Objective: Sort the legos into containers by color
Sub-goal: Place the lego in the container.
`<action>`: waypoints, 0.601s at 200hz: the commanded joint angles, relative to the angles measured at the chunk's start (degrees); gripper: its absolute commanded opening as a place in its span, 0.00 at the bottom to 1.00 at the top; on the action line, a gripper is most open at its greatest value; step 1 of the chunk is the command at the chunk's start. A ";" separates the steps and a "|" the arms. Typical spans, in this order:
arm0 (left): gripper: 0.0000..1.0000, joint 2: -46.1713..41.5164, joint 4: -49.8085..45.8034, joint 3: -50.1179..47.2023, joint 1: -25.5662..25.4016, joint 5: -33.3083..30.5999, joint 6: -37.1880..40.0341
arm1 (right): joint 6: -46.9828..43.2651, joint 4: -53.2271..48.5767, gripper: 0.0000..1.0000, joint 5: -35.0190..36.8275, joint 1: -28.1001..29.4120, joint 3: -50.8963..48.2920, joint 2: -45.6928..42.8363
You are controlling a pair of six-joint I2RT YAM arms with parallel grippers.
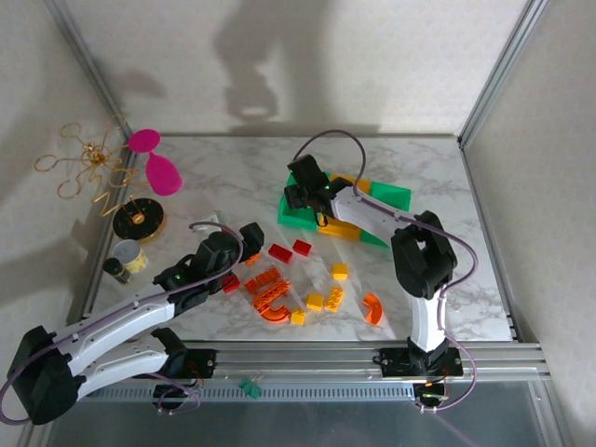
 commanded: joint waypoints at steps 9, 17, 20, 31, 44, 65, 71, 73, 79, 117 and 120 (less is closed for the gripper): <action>1.00 0.58 1.64 2.37 1.46 1.50 1.44 | -2.76 0.21 0.67 1.77 -1.95 6.29 4.93; 1.00 0.71 1.79 2.42 1.49 1.60 1.42 | -3.20 -0.23 0.67 1.74 -2.04 7.60 5.75; 1.00 0.72 1.85 2.45 1.56 1.60 1.46 | -3.20 -0.38 0.67 1.94 -2.05 8.11 6.02; 1.00 0.94 1.87 2.61 1.60 1.90 1.55 | -3.27 -1.19 0.70 1.93 -2.04 9.45 6.45; 1.00 1.15 1.82 2.80 1.59 2.42 1.70 | -3.22 -1.25 0.74 1.14 -2.04 9.23 5.54; 1.00 1.32 1.92 2.83 1.59 3.30 1.78 | -3.19 0.18 0.78 0.28 -2.04 5.63 1.97; 1.00 1.34 1.94 2.78 1.60 3.52 1.80 | -3.26 0.50 0.79 0.33 -2.04 4.61 0.94; 1.00 1.38 1.89 2.84 1.60 3.58 1.73 | -3.28 0.44 0.80 0.38 -2.04 4.36 0.64; 1.00 1.34 1.82 2.87 1.64 3.95 1.64 | -3.28 0.12 0.81 0.43 -2.02 3.83 -0.24; 1.00 0.70 0.48 3.39 0.44 5.74 1.27 | -1.01 -0.22 0.83 -3.52 -1.95 -6.01 -10.01; 1.00 0.64 0.34 3.39 0.30 5.78 1.23 | -0.63 -0.34 0.83 -3.63 -1.94 -7.33 -10.92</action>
